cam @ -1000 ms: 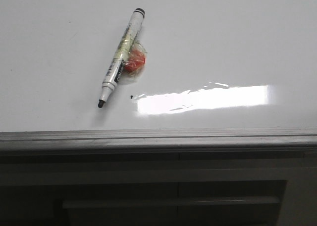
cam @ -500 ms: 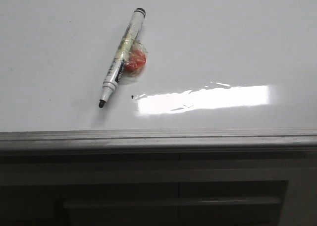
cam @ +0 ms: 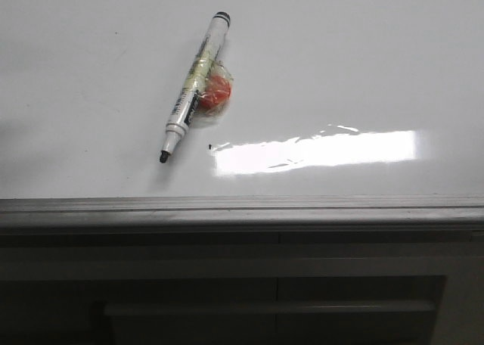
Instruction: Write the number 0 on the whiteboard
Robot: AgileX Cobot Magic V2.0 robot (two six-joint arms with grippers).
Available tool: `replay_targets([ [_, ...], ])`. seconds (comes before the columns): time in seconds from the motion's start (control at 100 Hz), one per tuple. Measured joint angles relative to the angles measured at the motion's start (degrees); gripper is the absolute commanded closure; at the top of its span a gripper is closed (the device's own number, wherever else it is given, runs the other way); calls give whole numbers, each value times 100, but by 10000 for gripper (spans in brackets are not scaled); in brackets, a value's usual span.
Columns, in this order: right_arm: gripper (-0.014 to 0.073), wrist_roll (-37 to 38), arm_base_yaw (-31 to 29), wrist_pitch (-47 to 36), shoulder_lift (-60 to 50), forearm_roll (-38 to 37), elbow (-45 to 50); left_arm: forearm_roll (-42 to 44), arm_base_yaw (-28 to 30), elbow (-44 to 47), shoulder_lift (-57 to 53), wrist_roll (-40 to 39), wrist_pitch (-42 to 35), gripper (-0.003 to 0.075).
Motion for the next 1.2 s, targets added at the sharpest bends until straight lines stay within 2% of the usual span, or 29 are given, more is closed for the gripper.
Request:
replay_targets([
  [0.08, 120, 0, 0, 0, 0, 0, 0, 431, -508, -85, 170, -312, -91, 496],
  [0.14, 120, 0, 0, 0, 0, 0, 0, 1194, -963, -95, 272, -785, -180, 496],
  [0.32, 120, 0, 0, 0, 23, 0, 0, 4068, -2792, -95, 566, -3206, -236, 495],
  [0.4, 120, 0, 0, 0, 46, 0, 0, 4931, -3476, -95, 759, -4509, -412, 482],
  [0.47, 120, 0, 0, 0, 44, -8, 0, 5365, -3797, -95, 929, -5491, -675, 442],
  [0.56, 120, 0, 0, 0, 47, -8, 0, 5571, -3922, -107, 1161, -6312, -1027, 388],
  [0.68, 120, 0, 0, 0, 47, -8, 0, 5696, -3936, -107, 1493, -6978, -1238, 379],
  [1.03, 120, 6, 0, 0, 47, -8, 0, 5772, -3389, -107, 2352, -7174, -1505, 384],
  [1.2, 120, 6, 0, 0, 47, -8, 0, 5784, -3332, -119, 2579, -7184, -1680, 394],
])
